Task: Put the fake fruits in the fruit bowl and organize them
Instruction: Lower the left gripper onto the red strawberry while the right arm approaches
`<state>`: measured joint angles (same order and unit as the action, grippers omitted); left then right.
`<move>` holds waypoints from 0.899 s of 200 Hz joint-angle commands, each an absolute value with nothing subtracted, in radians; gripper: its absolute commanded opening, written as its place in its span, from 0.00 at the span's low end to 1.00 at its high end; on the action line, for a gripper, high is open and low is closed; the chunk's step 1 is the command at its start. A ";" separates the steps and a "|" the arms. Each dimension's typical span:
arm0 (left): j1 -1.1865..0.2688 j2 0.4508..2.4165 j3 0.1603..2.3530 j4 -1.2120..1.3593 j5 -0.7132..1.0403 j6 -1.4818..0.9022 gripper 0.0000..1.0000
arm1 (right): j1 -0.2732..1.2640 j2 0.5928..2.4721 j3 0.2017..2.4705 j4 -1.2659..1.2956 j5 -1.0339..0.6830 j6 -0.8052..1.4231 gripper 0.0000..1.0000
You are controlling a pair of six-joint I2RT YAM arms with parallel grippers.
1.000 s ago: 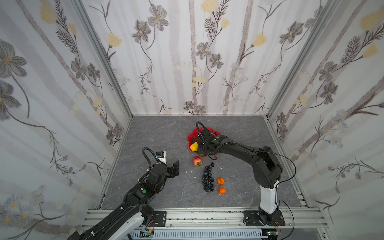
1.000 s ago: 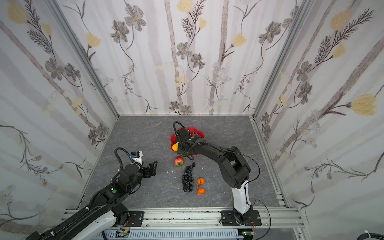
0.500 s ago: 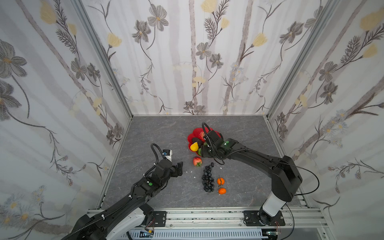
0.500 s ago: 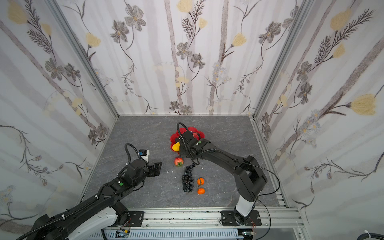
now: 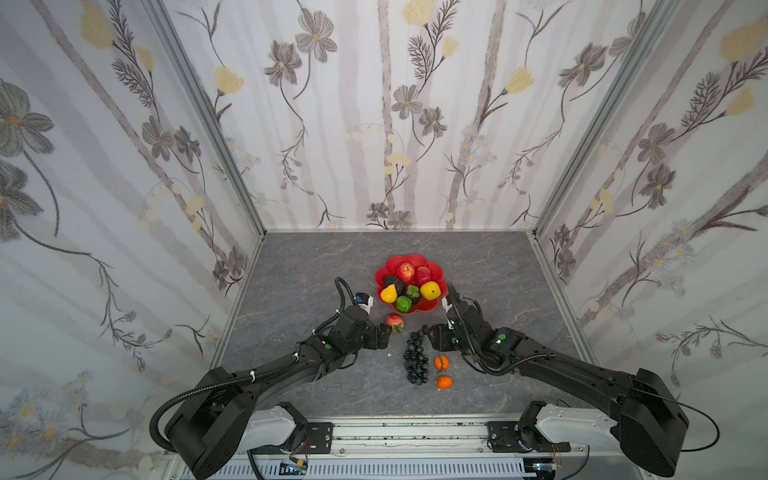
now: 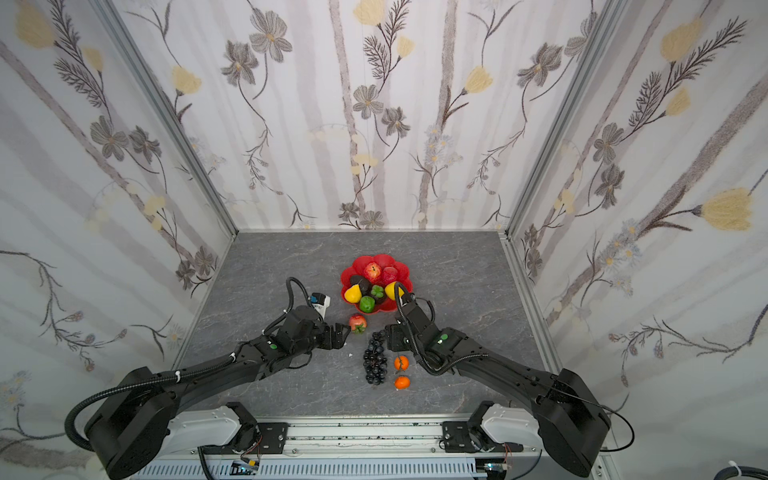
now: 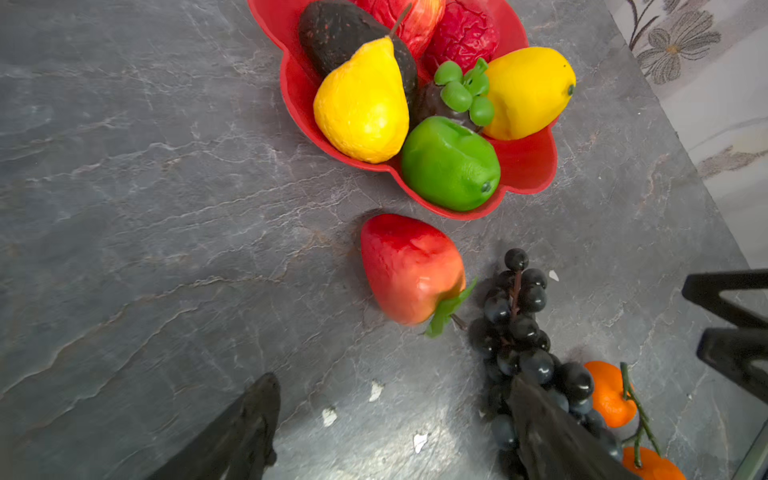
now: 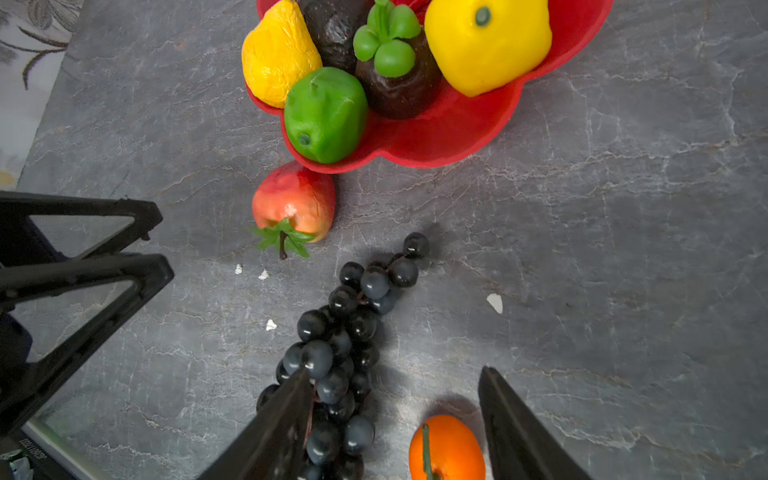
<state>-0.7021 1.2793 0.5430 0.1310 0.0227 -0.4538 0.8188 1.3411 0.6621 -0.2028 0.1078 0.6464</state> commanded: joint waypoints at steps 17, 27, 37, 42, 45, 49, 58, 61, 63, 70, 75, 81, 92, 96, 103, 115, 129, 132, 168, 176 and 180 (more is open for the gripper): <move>-0.726 1.391 0.638 0.150 0.019 -0.510 0.85 | 0.833 1.296 0.588 -0.003 0.127 0.683 0.65; -0.733 1.423 0.666 0.135 0.014 -0.518 0.84 | 0.834 1.290 0.575 0.007 0.131 0.686 0.65; -0.739 1.456 0.700 0.113 0.002 -0.521 0.84 | 0.836 1.286 0.566 0.014 0.136 0.687 0.66; -0.743 1.474 0.716 0.095 -0.008 -0.524 0.84 | 0.836 1.286 0.562 0.016 0.138 0.687 0.66; -0.745 1.484 0.728 0.086 -0.012 -0.526 0.83 | 0.836 1.284 0.561 0.017 0.139 0.687 0.66; -0.747 1.497 0.740 0.074 -0.020 -0.527 0.83 | 0.836 1.283 0.558 0.018 0.140 0.687 0.66; -0.751 1.525 0.766 0.049 -0.036 -0.530 0.82 | 0.835 1.278 0.552 0.021 0.145 0.688 0.66; -0.753 1.534 0.775 0.039 -0.043 -0.532 0.82 | 0.836 1.277 0.551 0.023 0.146 0.688 0.66; -0.753 1.539 0.779 0.035 -0.048 -0.533 0.82 | 0.836 1.275 0.549 0.022 0.145 0.687 0.66; -0.756 1.557 0.795 0.019 -0.062 -0.536 0.82 | 0.836 1.272 0.545 0.026 0.149 0.687 0.67; -0.757 1.568 0.805 0.011 -0.066 -0.536 0.82 | 0.836 1.268 0.542 0.025 0.152 0.686 0.67; -0.759 1.581 0.815 0.006 -0.067 -0.537 0.81 | 0.836 1.263 0.541 0.024 0.156 0.686 0.67; -0.766 1.607 0.840 -0.009 -0.071 -0.535 0.80 | 0.836 1.256 0.539 0.018 0.163 0.681 0.68; -0.769 1.614 0.849 -0.017 -0.072 -0.533 0.79 | 0.836 1.254 0.538 0.017 0.165 0.680 0.68; -0.774 1.631 0.866 -0.031 -0.077 -0.532 0.78 | 0.836 1.249 0.538 0.014 0.170 0.678 0.69; -0.783 1.655 0.888 -0.048 -0.091 -0.528 0.78 | 0.836 1.243 0.538 0.010 0.178 0.674 0.69; -0.787 1.678 0.909 -0.066 -0.100 -0.529 0.76 | 0.835 1.238 0.536 0.010 0.184 0.672 0.70; -0.788 1.683 0.914 -0.072 -0.105 -0.532 0.76 | 0.835 1.238 0.537 0.010 0.185 0.672 0.70; -0.788 1.712 0.942 -0.121 -0.146 -0.550 0.71 | 0.833 1.236 0.532 0.018 0.186 0.675 0.70; -0.788 1.717 0.950 -0.135 -0.152 -0.551 0.70 | 0.834 1.238 0.533 0.019 0.187 0.675 0.70; -0.788 1.718 0.952 -0.139 -0.152 -0.551 0.69 | 0.835 1.239 0.533 0.020 0.187 0.675 0.70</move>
<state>-0.7883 1.7058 0.9306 -0.0837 -0.1051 -0.5320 0.8330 1.2362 0.5339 -0.0277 0.1638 0.6788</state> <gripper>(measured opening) 0.706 0.703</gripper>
